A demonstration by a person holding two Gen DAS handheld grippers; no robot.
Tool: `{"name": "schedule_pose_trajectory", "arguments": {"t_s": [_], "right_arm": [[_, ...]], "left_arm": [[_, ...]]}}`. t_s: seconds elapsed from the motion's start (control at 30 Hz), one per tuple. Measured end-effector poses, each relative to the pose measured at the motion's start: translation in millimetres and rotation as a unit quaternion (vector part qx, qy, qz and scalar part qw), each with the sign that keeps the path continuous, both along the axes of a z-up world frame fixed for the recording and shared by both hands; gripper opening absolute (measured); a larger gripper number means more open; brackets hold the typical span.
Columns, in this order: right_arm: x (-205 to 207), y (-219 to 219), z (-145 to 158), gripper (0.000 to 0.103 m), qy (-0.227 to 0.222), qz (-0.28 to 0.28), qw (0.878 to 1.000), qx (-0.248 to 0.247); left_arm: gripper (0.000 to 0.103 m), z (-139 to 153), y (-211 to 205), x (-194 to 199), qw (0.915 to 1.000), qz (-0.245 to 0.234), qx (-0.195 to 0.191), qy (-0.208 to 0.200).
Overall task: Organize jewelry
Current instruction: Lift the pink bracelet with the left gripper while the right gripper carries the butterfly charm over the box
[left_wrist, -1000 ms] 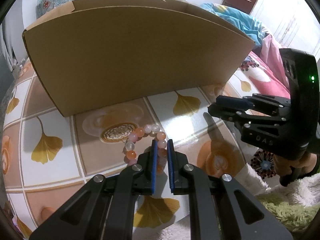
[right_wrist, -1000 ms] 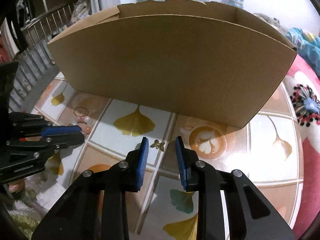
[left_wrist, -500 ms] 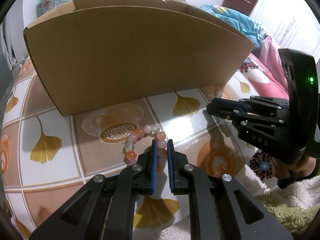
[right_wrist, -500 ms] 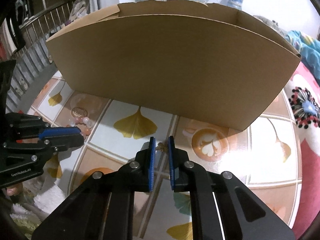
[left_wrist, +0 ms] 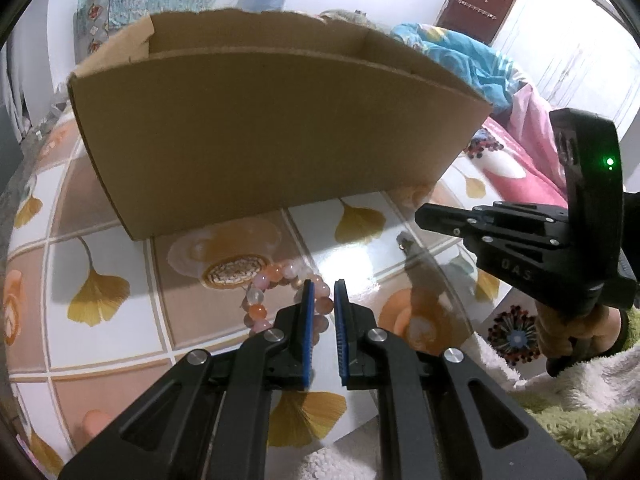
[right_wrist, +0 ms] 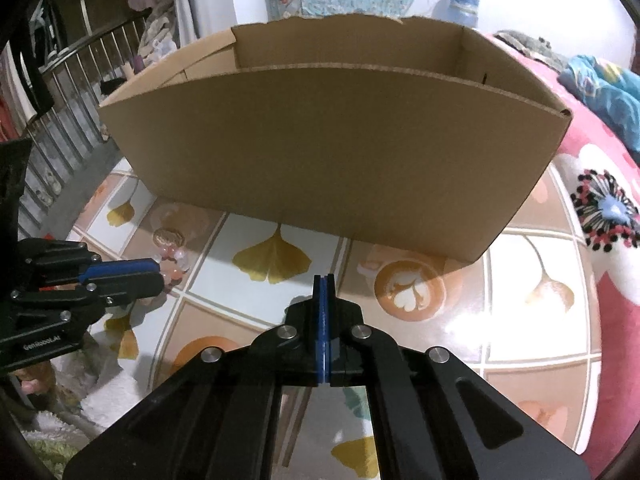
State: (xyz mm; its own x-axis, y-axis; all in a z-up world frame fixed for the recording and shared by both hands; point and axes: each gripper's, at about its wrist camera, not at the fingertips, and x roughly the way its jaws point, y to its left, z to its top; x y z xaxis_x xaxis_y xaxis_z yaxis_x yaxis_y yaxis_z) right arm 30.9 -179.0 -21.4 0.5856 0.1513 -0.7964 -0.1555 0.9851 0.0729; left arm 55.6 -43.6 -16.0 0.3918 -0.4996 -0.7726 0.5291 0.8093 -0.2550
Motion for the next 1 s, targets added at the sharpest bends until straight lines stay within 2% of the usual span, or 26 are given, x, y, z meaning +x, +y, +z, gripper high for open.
{"name": "schedule_pose_trajectory", "arguments": {"t_s": [0.13, 0.2, 0.27, 0.43, 0.53, 0.57, 0.63, 1.0], "right_arm": [[-7, 4, -1, 0.002, -0.001, 0.007, 1.000, 0.003], [-9, 8, -3, 0.018, -0.001, 0.016, 1.000, 0.001], [-9, 13, -2, 0.025, -0.006, 0.028, 1.000, -0.007], [-6, 24, -7, 0.025, 0.008, 0.066, 0.997, -0.034], [-5, 26, -11, 0.020, 0.015, 0.091, 0.995, -0.048], [-5, 26, -11, 0.013, 0.017, 0.098, 0.994, -0.049], [-3, 25, -10, 0.012, 0.022, 0.109, 0.993, -0.047], [-4, 8, -2, 0.010, 0.029, 0.105, 0.994, -0.020]], "left_arm": [[0.009, 2, 3, -2, 1.0000, 0.006, -0.004, 0.000], [0.009, 2, 3, -4, 1.0000, 0.007, -0.004, 0.000], [0.009, 2, 3, -4, 1.0000, 0.005, -0.004, -0.001], [0.009, 1, 4, -5, 1.0000, 0.005, -0.006, 0.000], [0.009, 2, 4, -5, 1.0000, 0.006, -0.006, 0.000], [0.009, 2, 4, -5, 1.0000, 0.006, -0.007, 0.001], [0.009, 2, 5, -4, 0.9999, 0.007, -0.009, 0.001], [0.009, 9, 12, -3, 0.9996, 0.016, -0.021, 0.001]]}}
